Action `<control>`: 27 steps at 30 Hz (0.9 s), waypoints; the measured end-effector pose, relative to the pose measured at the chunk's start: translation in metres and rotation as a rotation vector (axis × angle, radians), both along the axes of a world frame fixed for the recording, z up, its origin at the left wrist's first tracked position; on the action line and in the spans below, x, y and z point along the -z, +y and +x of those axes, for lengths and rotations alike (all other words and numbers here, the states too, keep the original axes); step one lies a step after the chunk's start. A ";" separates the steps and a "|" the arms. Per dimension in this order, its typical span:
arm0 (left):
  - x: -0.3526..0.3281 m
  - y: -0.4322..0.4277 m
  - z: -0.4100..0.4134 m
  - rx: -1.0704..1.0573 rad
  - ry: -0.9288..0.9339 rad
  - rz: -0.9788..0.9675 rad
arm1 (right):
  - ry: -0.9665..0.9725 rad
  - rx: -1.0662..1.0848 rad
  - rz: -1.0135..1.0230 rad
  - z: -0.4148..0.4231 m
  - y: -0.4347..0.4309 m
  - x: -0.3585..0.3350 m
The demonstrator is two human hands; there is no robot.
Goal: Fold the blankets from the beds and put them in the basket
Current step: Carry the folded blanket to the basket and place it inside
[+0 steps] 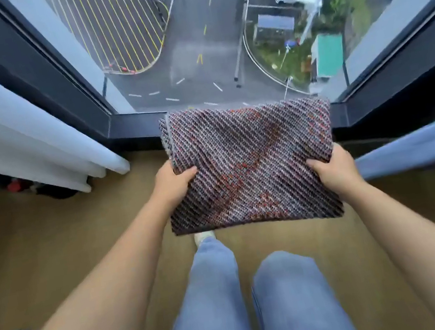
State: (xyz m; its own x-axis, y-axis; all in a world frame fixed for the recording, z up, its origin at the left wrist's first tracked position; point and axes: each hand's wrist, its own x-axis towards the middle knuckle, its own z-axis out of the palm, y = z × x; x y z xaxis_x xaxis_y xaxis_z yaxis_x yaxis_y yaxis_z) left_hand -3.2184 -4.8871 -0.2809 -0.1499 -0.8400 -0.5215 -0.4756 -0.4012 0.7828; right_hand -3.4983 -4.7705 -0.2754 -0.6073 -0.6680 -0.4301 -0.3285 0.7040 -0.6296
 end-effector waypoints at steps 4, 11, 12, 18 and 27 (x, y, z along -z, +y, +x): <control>0.066 -0.071 -0.015 0.048 -0.066 0.077 | 0.034 0.081 0.068 -0.005 -0.055 0.053; 0.232 -0.151 -0.044 0.085 -0.128 0.091 | 0.127 0.121 0.114 -0.020 -0.140 0.202; 0.257 -0.157 -0.042 0.077 -0.142 0.089 | 0.124 0.112 0.120 -0.019 -0.148 0.227; 0.398 -0.169 -0.009 0.050 -0.303 0.111 | 0.065 0.070 0.200 0.014 -0.172 0.378; 0.483 -0.157 0.018 0.079 -0.578 0.173 | -0.039 -0.072 0.484 0.048 -0.167 0.480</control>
State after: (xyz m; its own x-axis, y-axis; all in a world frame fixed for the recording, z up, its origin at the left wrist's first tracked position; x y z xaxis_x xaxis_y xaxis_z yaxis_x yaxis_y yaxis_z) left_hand -3.2007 -5.0439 -0.7638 0.1393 -0.7335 -0.6652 -0.8378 -0.4454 0.3157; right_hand -3.4507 -4.9376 -0.7557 -0.5441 -0.4260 -0.7228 -0.3701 0.8950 -0.2489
